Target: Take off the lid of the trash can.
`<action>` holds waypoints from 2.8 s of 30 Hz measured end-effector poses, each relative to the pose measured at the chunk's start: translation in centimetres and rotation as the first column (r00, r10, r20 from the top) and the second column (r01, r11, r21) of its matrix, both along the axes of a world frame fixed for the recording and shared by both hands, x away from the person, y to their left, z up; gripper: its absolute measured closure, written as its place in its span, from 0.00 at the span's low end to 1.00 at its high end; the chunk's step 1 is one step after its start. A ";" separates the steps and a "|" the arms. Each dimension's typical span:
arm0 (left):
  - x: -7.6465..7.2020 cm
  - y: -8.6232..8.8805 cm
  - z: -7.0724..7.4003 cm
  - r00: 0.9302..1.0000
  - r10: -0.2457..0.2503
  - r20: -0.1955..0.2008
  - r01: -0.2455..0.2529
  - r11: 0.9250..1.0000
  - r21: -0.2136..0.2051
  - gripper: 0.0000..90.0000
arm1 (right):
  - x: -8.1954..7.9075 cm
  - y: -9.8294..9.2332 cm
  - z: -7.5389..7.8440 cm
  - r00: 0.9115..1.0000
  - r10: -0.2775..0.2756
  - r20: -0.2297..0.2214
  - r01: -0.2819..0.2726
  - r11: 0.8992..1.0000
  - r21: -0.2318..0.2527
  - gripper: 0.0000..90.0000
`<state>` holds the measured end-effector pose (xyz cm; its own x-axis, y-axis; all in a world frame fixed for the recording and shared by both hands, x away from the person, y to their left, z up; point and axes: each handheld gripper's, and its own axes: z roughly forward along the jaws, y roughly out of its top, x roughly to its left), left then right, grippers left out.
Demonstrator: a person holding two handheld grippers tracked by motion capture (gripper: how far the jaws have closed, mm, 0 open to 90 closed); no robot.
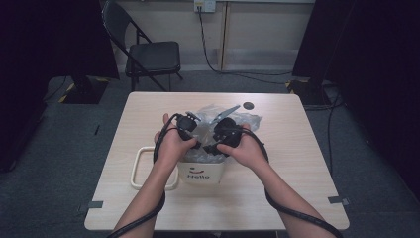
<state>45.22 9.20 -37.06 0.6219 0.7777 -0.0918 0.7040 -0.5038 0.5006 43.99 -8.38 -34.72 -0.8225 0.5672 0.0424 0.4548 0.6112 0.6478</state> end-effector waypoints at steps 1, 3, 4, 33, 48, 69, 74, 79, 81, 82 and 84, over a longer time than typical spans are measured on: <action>0.0 0.0 -0.1 1.000 0.002 -0.010 -0.002 1.000 0.002 0.78 | 0.1 -0.5 0.4 0.999 -0.029 0.016 0.029 1.000 0.012 0.36; 0.0 -0.1 -0.4 1.000 0.007 -0.028 -0.007 1.000 -0.004 0.78 | 0.3 -1.6 1.2 0.995 -0.086 0.048 0.084 0.996 0.036 0.33; 0.0 -0.1 -0.5 1.000 -0.001 -0.023 0.001 1.000 0.003 0.77 | 0.4 -2.1 1.5 0.992 -0.111 0.059 0.108 0.993 0.046 0.32; 0.1 -1.4 -0.7 1.000 -0.027 -0.011 0.027 0.999 -0.038 0.72 | 2.8 -2.6 -2.0 0.975 -0.215 0.057 0.220 0.971 -0.098 0.67; -1.9 -2.1 3.5 0.996 -0.010 0.086 0.018 0.995 -0.103 0.47 | 1.4 -3.9 1.8 0.973 -0.158 0.168 0.169 0.984 -0.053 0.81; 0.0 -2.0 2.2 0.991 0.003 0.131 0.002 0.999 -0.042 0.64 | -0.1 -0.3 -0.9 0.996 0.090 0.015 -0.089 0.995 -0.044 0.75; 0.8 -2.8 0.3 0.999 0.005 0.046 -0.005 1.000 -0.007 0.76 | -0.3 -2.3 0.3 0.999 0.023 0.024 -0.023 1.000 0.019 0.54; 0.8 -3.4 0.2 1.000 -0.019 0.004 0.019 0.999 0.027 0.78 | -0.4 -4.8 1.9 0.997 -0.066 0.037 0.063 0.996 0.068 0.39; 0.7 -3.4 0.2 1.000 -0.013 0.002 0.013 0.999 0.030 0.78 | -0.4 -6.0 3.0 0.991 -0.128 0.048 0.122 0.987 0.104 0.38; 0.6 -3.3 0.2 1.000 -0.015 -0.001 0.015 0.999 0.029 0.78 | -0.4 -6.4 3.3 0.988 -0.149 0.049 0.142 0.983 0.115 0.36; 0.5 -3.1 0.4 1.000 -0.007 -0.002 0.007 1.000 0.023 0.79 | -0.3 -7.7 4.3 0.979 -0.197 0.053 0.189 0.973 0.134 0.34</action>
